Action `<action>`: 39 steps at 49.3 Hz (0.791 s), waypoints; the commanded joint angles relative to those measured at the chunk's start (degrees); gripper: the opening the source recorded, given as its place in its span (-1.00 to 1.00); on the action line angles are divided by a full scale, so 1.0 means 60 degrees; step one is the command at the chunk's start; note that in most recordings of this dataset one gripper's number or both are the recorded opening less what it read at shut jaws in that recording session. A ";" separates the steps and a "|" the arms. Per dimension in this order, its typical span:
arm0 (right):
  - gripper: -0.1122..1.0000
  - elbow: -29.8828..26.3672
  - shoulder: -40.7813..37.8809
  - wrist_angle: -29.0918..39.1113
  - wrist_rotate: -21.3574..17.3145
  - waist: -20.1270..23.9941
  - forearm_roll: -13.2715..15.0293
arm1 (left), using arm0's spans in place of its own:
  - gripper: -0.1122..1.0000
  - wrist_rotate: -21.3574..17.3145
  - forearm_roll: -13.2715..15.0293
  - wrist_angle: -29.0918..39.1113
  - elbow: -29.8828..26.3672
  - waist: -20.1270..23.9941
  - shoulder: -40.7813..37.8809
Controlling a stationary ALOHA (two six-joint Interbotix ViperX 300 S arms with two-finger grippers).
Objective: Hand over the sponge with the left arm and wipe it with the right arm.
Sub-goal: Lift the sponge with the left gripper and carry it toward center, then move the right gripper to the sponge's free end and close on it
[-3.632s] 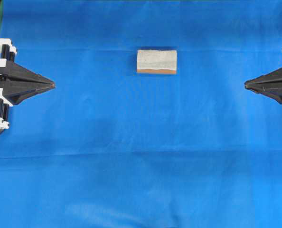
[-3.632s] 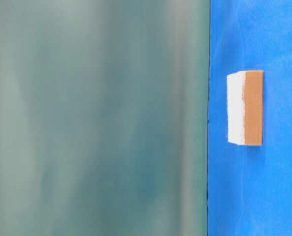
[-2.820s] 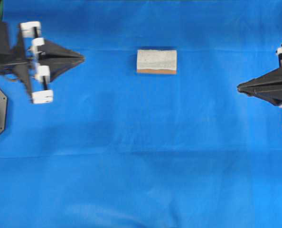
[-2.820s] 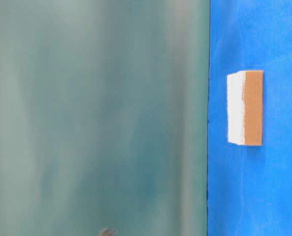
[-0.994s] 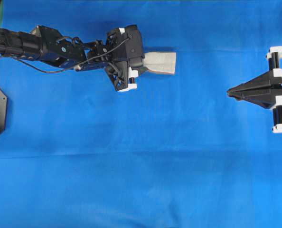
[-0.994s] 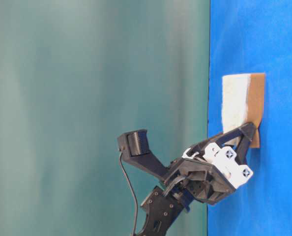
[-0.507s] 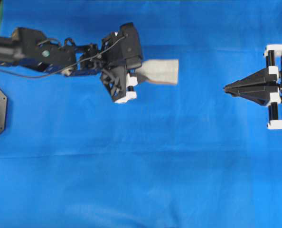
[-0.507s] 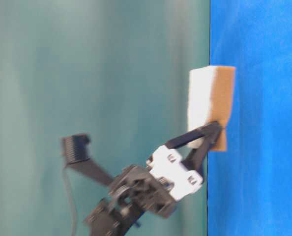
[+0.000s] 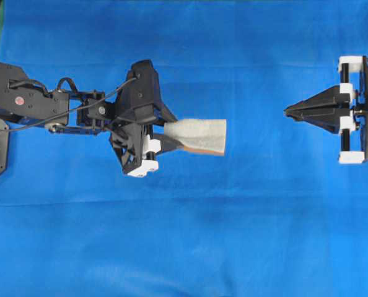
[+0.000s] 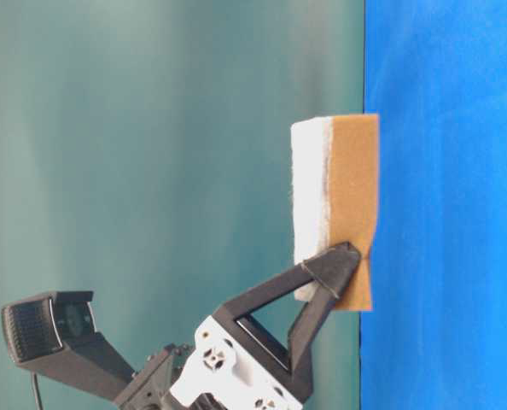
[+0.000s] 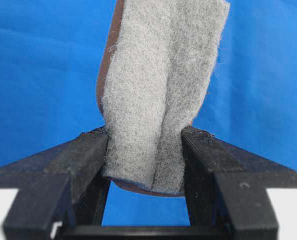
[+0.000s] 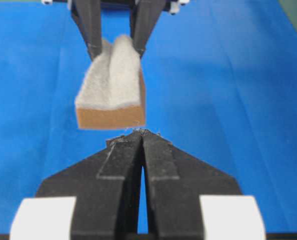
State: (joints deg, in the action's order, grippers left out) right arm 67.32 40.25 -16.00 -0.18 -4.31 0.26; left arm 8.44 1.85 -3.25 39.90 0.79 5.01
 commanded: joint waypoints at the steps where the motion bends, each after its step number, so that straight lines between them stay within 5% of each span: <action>1: -0.80 -0.0352 -0.0103 -0.0264 -0.0029 0.0088 0.0000 | -0.16 0.0015 0.0000 -0.0044 -0.0132 0.0015 0.0190; 24: -0.77 -0.1860 -0.2388 -0.0542 -0.0103 0.0923 -0.0103 | -0.16 0.0015 0.0015 -0.0029 -0.0117 0.0044 0.0190; 34: 0.26 -0.2739 -0.3735 -0.0439 -0.0161 0.0923 -0.0103 | -0.16 0.0015 0.0015 -0.0044 -0.0103 0.0044 0.0190; 39: 0.51 -0.3237 -0.4307 -0.0249 -0.0161 0.0864 -0.0132 | -0.16 0.0015 0.0015 -0.0044 -0.0088 0.0044 0.0205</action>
State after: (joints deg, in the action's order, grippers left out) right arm 50.89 15.82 -17.84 -1.05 1.14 -0.26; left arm 8.44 1.85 -3.25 39.90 0.97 5.01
